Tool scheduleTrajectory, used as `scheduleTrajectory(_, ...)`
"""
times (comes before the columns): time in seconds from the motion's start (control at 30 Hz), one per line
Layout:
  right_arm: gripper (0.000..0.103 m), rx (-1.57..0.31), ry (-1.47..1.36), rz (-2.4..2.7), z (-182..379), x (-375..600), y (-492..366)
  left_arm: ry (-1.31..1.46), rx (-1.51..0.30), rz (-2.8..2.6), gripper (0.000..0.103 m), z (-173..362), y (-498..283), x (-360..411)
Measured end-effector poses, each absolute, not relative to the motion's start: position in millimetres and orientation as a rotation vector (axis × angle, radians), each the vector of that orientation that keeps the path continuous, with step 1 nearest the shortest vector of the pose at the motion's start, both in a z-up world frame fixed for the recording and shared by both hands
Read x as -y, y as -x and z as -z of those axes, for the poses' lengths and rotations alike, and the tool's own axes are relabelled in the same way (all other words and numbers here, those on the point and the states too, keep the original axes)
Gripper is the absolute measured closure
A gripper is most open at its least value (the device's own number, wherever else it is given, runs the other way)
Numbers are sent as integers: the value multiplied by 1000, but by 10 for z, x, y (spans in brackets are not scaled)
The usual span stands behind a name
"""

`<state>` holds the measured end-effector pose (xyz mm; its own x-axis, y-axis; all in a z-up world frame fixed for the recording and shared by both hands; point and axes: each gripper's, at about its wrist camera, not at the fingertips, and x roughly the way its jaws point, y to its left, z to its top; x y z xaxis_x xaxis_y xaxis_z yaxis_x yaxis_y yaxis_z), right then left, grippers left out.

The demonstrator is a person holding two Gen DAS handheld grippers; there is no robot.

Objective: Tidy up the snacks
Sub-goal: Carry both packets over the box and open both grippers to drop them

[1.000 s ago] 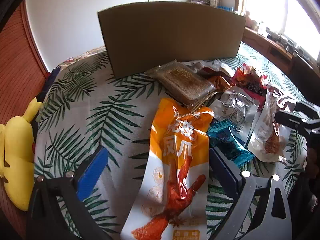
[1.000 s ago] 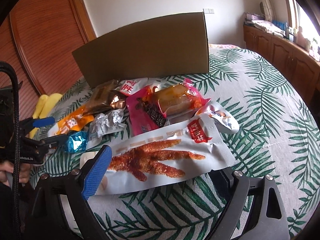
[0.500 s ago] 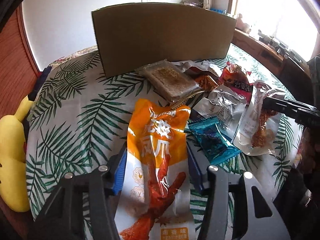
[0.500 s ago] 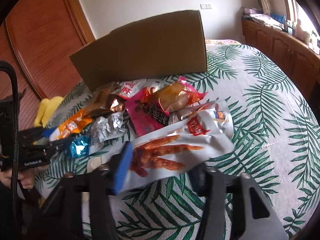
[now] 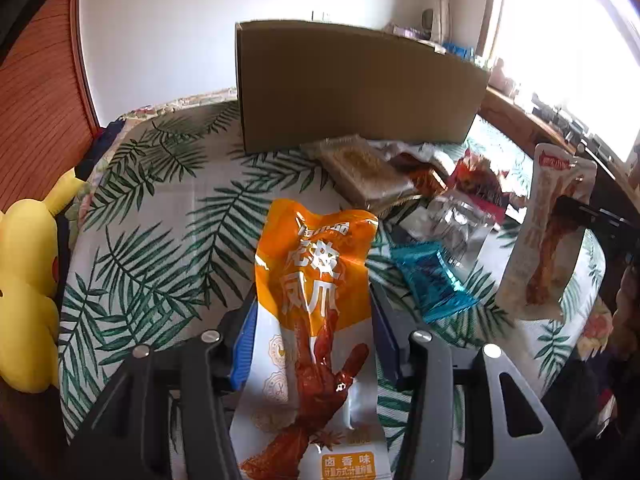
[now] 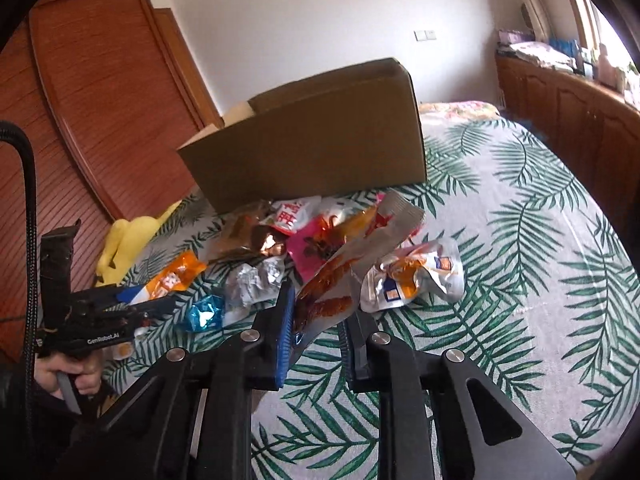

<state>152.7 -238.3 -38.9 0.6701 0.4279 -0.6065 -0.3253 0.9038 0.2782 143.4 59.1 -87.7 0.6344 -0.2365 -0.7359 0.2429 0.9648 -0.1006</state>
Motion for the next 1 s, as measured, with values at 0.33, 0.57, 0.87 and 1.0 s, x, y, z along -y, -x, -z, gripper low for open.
scheduleTrajectory(0.33,86,-664,-109,-436,203,2378,-1474,35,-758,298,54,565,-1441,-485)
scheduleTrajectory(0.57,86,-618,-74,-435,-8,2416,-1520,56,-703,333,54,303,-1568,-379)
scheduleTrajectory(0.87,86,-538,7,-434,-385,2432,-1737,40,-632,361,54,-43,-1899,-238)
scheduleTrajectory(1.0,86,-491,32,-433,-579,2445,-1894,33,-592,362,54,-253,-2107,-202)
